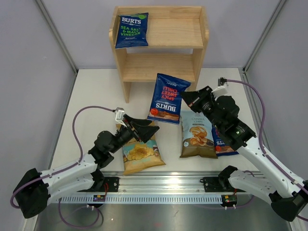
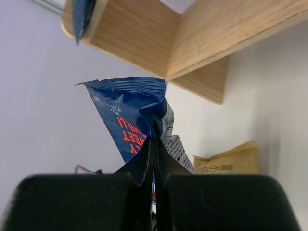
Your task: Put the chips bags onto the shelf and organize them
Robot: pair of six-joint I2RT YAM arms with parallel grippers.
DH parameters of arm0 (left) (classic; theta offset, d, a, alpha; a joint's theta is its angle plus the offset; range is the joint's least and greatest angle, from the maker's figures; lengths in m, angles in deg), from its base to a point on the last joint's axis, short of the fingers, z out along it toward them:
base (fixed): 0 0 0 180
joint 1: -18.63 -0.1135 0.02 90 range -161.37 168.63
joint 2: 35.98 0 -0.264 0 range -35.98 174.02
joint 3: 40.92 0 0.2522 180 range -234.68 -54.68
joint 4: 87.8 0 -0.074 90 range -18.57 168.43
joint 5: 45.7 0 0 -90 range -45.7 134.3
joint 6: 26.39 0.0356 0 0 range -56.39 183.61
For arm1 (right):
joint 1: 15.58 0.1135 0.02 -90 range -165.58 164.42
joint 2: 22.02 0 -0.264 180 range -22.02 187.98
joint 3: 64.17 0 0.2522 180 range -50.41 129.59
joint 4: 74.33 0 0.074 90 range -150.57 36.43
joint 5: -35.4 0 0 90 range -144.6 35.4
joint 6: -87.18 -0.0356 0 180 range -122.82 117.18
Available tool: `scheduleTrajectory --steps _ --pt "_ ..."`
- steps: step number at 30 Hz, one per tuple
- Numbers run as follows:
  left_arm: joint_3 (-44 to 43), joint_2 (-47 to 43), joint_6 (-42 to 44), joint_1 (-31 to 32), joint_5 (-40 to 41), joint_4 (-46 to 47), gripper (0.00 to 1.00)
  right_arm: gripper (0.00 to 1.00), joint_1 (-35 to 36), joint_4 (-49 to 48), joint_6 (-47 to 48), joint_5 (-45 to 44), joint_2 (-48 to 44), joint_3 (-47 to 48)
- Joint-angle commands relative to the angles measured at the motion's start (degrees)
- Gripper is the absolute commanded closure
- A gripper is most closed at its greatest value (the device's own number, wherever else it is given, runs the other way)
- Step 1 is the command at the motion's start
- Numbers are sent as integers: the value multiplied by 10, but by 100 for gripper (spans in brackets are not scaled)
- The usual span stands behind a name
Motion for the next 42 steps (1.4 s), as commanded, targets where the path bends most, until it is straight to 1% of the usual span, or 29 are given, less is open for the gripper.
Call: scheduleTrajectory --steps 1,4,10,11,12,15,18,20,21,22,23,24,26,27,28,29,30,31,32,33,34,35,36,37,38,40,41,42 --pt "5 37 32 28 48 221 1 100 6 -128 -124 43 -14 -45" --pt "1 74 38 38 52 290 1 100 6 -177 -178 57 -24 -71" --pt "-21 121 42 46 100 354 1 100 6 -216 -259 49 -49 -111" --pt "-22 127 41 49 106 360 5 100 6 -215 -266 44 -53 -115" --pt "-27 133 41 49 108 369 16 100 6 -216 -279 38 -57 -119" --pt "-46 156 36 51 109 380 39 100 7 -227 -305 15 -72 -141" --pt "-61 177 34 54 111 388 41 100 6 -235 -307 16 -72 -144" --pt "-70 183 35 54 111 388 47 100 6 -238 -306 29 -70 -141" --pt "-73 184 37 54 113 388 53 100 6 -234 -305 35 -70 -139" --pt "-75 183 39 54 114 385 61 100 6 -233 -303 36 -74 -140" --pt "-77 178 40 54 115 382 64 100 6 -230 -301 36 -79 -141" --pt "-79 175 45 54 117 374 70 100 6 -226 -296 33 -84 -141" --pt "-79 158 48 54 123 349 79 100 6 -214 -286 26 -106 -145" --pt "-80 149 48 53 126 339 86 100 6 -195 -268 16 -113 -143" --pt "-78 142 49 54 127 329 88 100 6 -186 -253 12 -129 -141" --pt "-79 134 47 53 125 306 91 96 6 -173 -237 9 -137 -136" --pt "-79 115 48 53 115 294 93 89 6 -159 -199 6 -144 -129" --pt "-83 106 47 52 108 280 96 67 6 -125 -182 8 -151 -113" --pt "-85 97 42 50 102 257 100 57 6 -105 -162 12 -153 -101" --pt "-86 78 37 47 82 245 100 49 6 -53 -105 25 -153 -71" --pt "-92 69 32 43 66 232 100 34 6 -26 -66 36 -149 -48" --pt "-99 62 19 26 15 195 100 29 6 4 -23 49 -143 -24" --pt "-108 48 13 16 -15 172 100 27 6 71 69 82 -136 29" --pt "-131 44 8 6 -45 149 100 25 6 100 115 108 -123 52" --pt "-142 41 5 -11 -109 104 100 25 6 155 197 164 -116 94" --pt "-176 38 6 -31 -178 71 100 25 6 207 270 228 -101 129" --pt "-186 40 4 -36 -250 49 100 24 6 236 299 251 -97 147" --pt "-200 43 3 -39 -285 41 100 24 6 293 343 273 -94 182"
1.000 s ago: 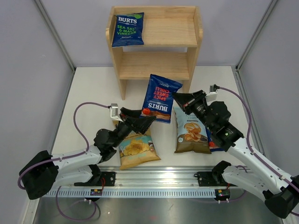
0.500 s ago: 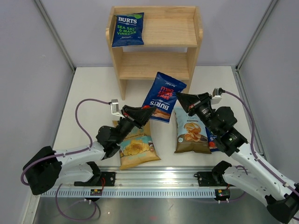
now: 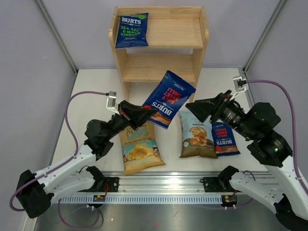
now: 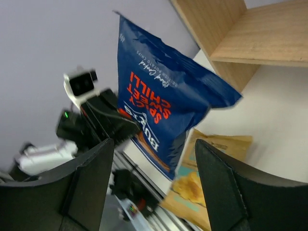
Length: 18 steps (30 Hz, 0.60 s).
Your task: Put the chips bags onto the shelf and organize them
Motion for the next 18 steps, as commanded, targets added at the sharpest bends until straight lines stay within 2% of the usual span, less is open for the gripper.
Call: scheduleTrajectory --steps 1,2,5,10,12,14,18 --pt "-61 0 -9 -13 -209 -59 100 24 0 187 220 124 12 78" --pt "-77 3 -15 -13 -259 -66 99 23 0 208 255 132 11 91" --pt "-98 14 -32 -13 -314 -68 98 23 0 265 295 112 -6 125" --pt "-111 25 -49 -13 -343 -68 98 23 0 329 331 46 -36 167" --pt "-112 36 -78 -13 -371 -37 100 23 0 332 345 39 -41 170" --pt "-113 49 -107 -13 -388 3 100 22 0 334 351 70 -34 173" --pt "-118 64 -141 -12 -402 33 100 22 0 320 345 189 -6 157"
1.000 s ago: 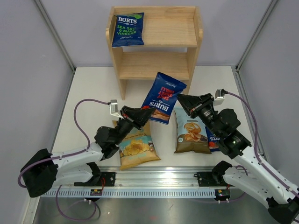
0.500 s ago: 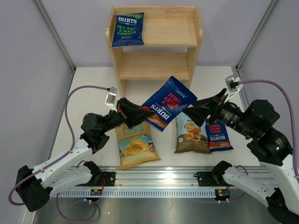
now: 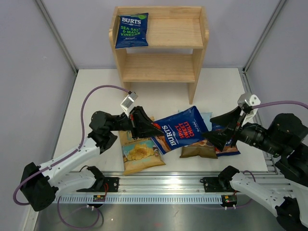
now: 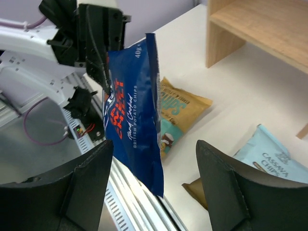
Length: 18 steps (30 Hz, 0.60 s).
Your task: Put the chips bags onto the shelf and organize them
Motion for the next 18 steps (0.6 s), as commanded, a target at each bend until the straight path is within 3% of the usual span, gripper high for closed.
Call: scheduleTrajectory --steps 1,6,12,13,15,16,18 --pt "-33 11 -53 0 -47 77 100 24 0 -9 14 98 36 -11" --pt "-28 23 -99 2 -69 147 100 32 0 -79 -44 179 51 -45" --pt "-35 21 -76 1 -69 111 99 63 0 -83 -58 190 62 -49" --pt "-38 18 -64 -1 -64 69 95 66 0 -80 -58 183 60 -47" --pt "-52 4 -11 -4 -33 3 78 75 0 -78 -61 162 54 -47" --pt "-58 -2 31 -5 -15 -67 77 78 0 -79 -65 152 53 -47" --pt "-63 -17 47 -5 38 -103 62 82 0 -90 -80 130 47 -49"
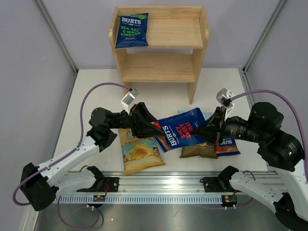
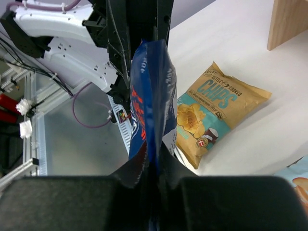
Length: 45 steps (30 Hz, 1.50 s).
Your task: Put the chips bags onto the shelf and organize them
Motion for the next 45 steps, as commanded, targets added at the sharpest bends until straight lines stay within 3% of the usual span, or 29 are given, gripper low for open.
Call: scheduleTrajectory --steps 1,2,4,6,11,15,18,20,24,27,29,32,33,35,37,38,41,45 --pt "-26 -34 49 -1 77 -68 59 90 -1 -40 -27 -37 -11 0" --pt "-18 -37 40 2 100 -46 49 93 0 -52 -44 -47 -12 -1" --pt "8 -36 19 17 142 6 43 97 0 -70 -66 -45 -13 -7" --pt "14 -31 20 28 168 15 32 98 0 -101 -81 -39 -16 -16" --pt "42 -19 19 41 188 51 30 98 0 -106 -86 -34 -16 -4" --pt "48 -7 11 42 143 81 39 98 0 -66 -63 -12 8 22" --pt "59 -2 -6 45 116 129 53 97 0 -23 -30 -9 25 46" --pt "62 -2 -5 47 111 127 63 97 0 3 -14 -9 34 62" --pt "59 5 -7 56 88 130 67 94 0 13 -3 -36 49 76" --pt "64 -2 -4 60 89 124 81 92 0 17 1 -56 64 91" --pt "71 -8 2 60 102 116 86 85 -1 21 1 -82 74 102" --pt "67 -25 19 60 143 59 95 64 0 25 3 -134 80 116" --pt "66 -31 24 60 160 18 100 55 0 27 3 -151 80 121" --pt "56 -43 30 60 199 -13 100 30 0 33 -5 -221 74 130" --pt "48 -51 28 60 231 -50 100 12 0 43 -13 -277 71 138" --pt "40 -60 28 60 246 -60 100 1 0 60 -17 -347 65 149" --pt "3 -85 39 60 328 -139 100 1 0 94 -29 -482 48 167" --pt "-86 -83 47 60 450 -298 100 1 0 102 -44 -571 9 169"
